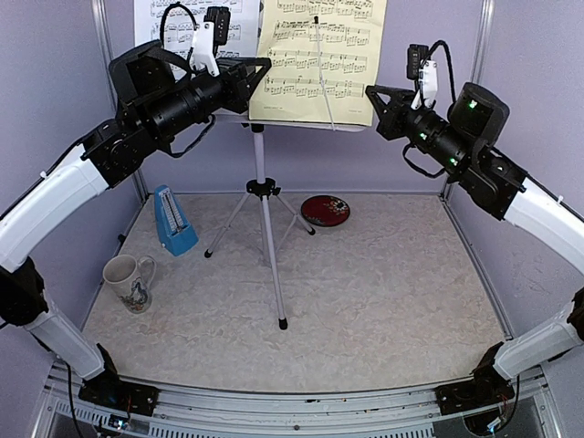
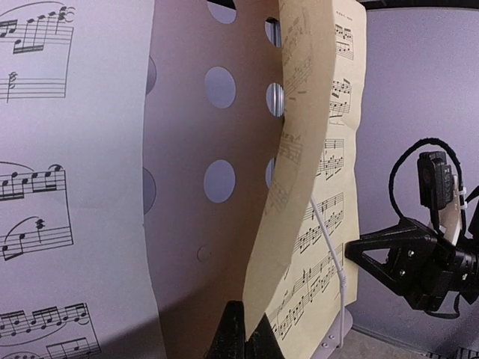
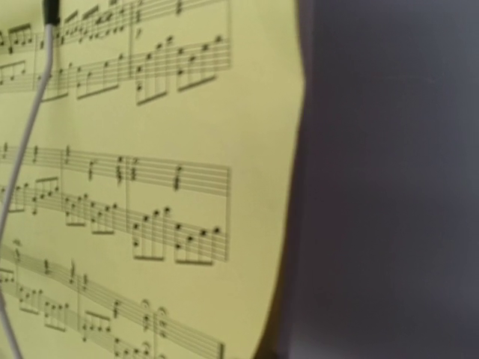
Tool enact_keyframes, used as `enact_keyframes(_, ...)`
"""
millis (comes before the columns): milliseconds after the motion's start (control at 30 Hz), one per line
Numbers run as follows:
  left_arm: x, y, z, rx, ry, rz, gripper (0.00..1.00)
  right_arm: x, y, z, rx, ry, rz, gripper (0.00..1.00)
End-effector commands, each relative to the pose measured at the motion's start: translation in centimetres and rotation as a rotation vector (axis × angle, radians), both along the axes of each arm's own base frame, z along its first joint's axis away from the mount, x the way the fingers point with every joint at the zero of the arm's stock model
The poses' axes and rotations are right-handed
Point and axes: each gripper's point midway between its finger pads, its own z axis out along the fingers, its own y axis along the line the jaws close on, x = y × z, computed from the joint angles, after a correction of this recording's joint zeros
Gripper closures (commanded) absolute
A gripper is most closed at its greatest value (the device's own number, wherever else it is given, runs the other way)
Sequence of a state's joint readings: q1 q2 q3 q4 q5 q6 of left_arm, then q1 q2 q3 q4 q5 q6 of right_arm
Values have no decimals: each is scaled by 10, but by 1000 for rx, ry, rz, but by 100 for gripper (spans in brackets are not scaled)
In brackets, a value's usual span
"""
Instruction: Set up the instrument practice props
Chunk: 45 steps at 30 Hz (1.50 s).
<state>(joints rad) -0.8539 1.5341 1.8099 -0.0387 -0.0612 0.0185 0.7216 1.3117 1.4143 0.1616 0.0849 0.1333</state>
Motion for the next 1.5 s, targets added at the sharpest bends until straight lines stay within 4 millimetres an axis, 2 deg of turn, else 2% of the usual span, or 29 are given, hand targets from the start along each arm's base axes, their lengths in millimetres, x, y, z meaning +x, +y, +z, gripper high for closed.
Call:
enact_keyframes(0,3,4,15,-27,-22,17,100,0,-17,11,20,-34,-47,100)
enact_keyframes(467,13,3,5,-1,-15,60,100,7,-9,-3,10,-16,-25,100)
enact_keyframes(533,11,4,7,-1,-21,61,95,7,-9,-2,10,-18,-25,100)
enact_keyframes(633,6,9,11,-6,-23,58,79,3,-13,5,17,-33,-29,100)
enact_keyframes(700,2,15,15,-18,-25,60,69,0,-16,10,24,-43,-31,93)
enact_keyframes(767,-6,23,18,-35,-25,58,57,-4,-19,17,34,-53,-29,78)
enact_keyframes(833,-11,29,18,-43,-20,56,50,-9,-22,23,41,-62,-22,67)
enact_keyframes(1033,-29,46,7,-41,7,68,38,-25,-24,32,46,-71,27,44)
enact_keyframes(1133,-37,57,-3,-43,33,86,33,-30,-25,26,40,-47,48,37)
enact_keyframes(1233,-44,66,-29,-33,78,90,28,-36,-29,13,37,-11,57,32)
enact_keyframes(1367,-51,80,-68,2,162,122,23,-41,-35,-12,32,47,53,26)
enact_keyframes(1467,-54,90,-106,9,247,144,23,-47,-36,-40,27,104,81,24)
